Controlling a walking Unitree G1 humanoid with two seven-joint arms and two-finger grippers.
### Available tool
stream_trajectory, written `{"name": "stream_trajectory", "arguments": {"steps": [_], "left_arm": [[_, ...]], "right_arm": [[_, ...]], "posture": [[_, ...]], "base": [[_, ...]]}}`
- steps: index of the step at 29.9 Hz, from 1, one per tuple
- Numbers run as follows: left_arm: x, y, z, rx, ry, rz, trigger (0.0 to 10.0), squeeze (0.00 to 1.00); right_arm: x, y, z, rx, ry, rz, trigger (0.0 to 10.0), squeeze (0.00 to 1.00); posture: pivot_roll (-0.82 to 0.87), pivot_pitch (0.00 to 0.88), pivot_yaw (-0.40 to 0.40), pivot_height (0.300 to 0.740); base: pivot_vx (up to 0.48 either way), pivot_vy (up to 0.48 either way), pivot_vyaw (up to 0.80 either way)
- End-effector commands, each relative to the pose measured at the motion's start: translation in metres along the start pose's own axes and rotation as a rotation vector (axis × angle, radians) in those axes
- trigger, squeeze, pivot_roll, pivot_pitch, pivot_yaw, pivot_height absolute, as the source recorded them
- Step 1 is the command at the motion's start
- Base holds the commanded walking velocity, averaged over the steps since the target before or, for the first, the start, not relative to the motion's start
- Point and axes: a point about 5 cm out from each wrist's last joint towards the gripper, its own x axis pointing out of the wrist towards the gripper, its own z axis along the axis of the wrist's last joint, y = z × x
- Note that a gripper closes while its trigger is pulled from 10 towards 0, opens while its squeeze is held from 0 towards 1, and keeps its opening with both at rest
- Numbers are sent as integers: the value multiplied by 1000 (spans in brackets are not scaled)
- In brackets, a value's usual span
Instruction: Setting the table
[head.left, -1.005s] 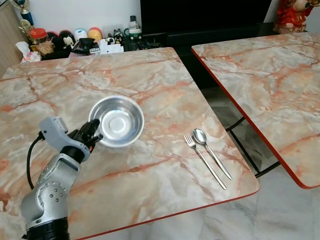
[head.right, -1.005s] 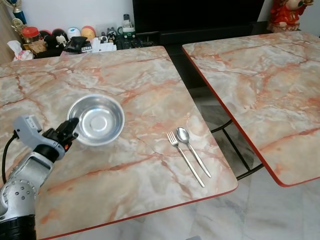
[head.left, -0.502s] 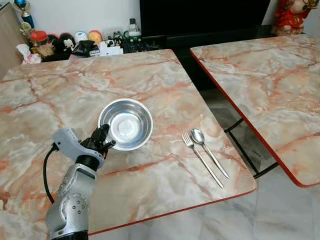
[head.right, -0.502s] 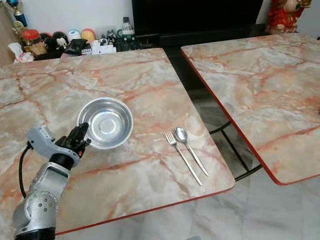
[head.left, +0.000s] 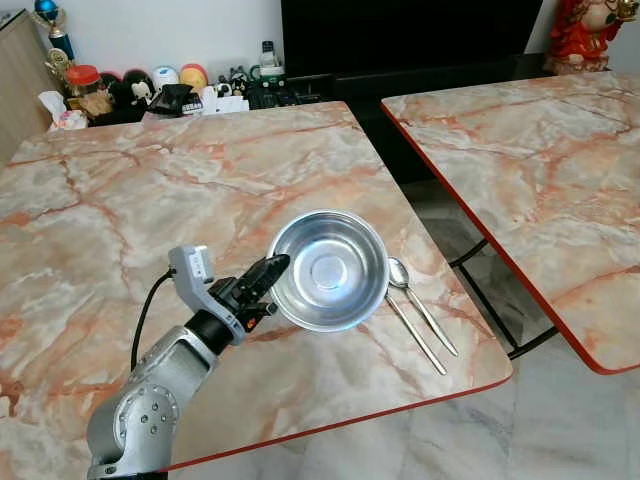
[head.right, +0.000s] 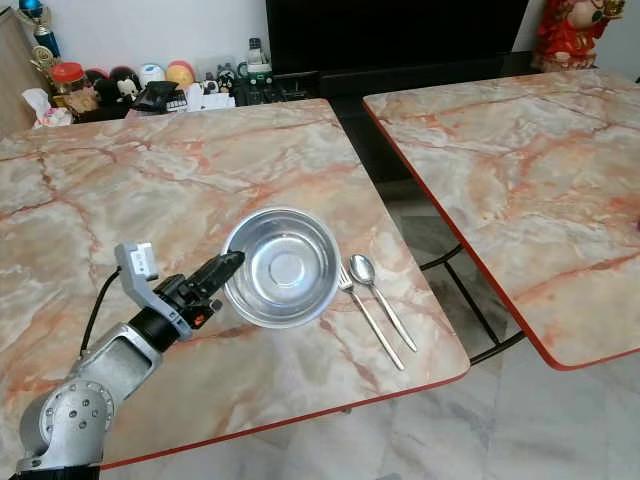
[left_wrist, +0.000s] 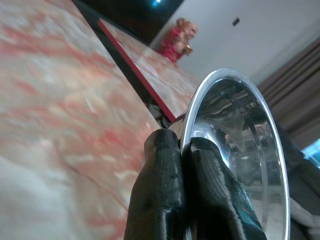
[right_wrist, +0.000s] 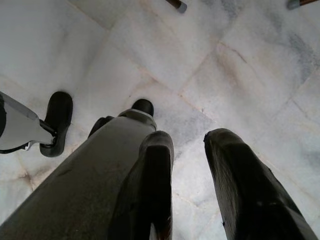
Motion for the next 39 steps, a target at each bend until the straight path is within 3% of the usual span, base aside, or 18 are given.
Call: {"name": "stream_trajectory", "arguments": {"steps": [1,4,13,18,23,28,34,39], "left_arm": [[0,-6,-3,8,13,-32,10000,0],[2,-10,-15,51,61,-91,10000,0],[16,-13,-14,-65,10,-189,10000,0],[15,-14,-19,-43,40,-211,10000,0],[6,-1,-19,-16,32,-149,10000,0],[-3,23,-10,49,-1,-18,10000,0],[-8,30,-3,73,-21,12,10000,0],[-19,44,8,120,-26,57,10000,0]], "right_arm": [[-1,3,-8,23,31,-1,10000,0],[-2,3,-11,148,43,-52,10000,0],[-2,3,-11,148,44,-77,10000,0],[-2,3,-11,144,40,-76,10000,0],[-2,2,-11,142,44,-79,10000,0],[-2,2,-11,135,42,-75,10000,0],[-2,1,-10,136,41,-75,10000,0],[-2,1,-10,137,41,-76,10000,0]], "posture": [[73,128,19,740],[69,137,19,740],[59,137,21,740],[57,137,20,740],[60,135,17,740],[63,128,9,740],[61,121,7,740],[61,118,8,740]], "base": [[0,0,0],[0,0,0],[0,0,0],[0,0,0],[0,0,0],[0,0,0],[0,0,0],[0,0,0]]}}
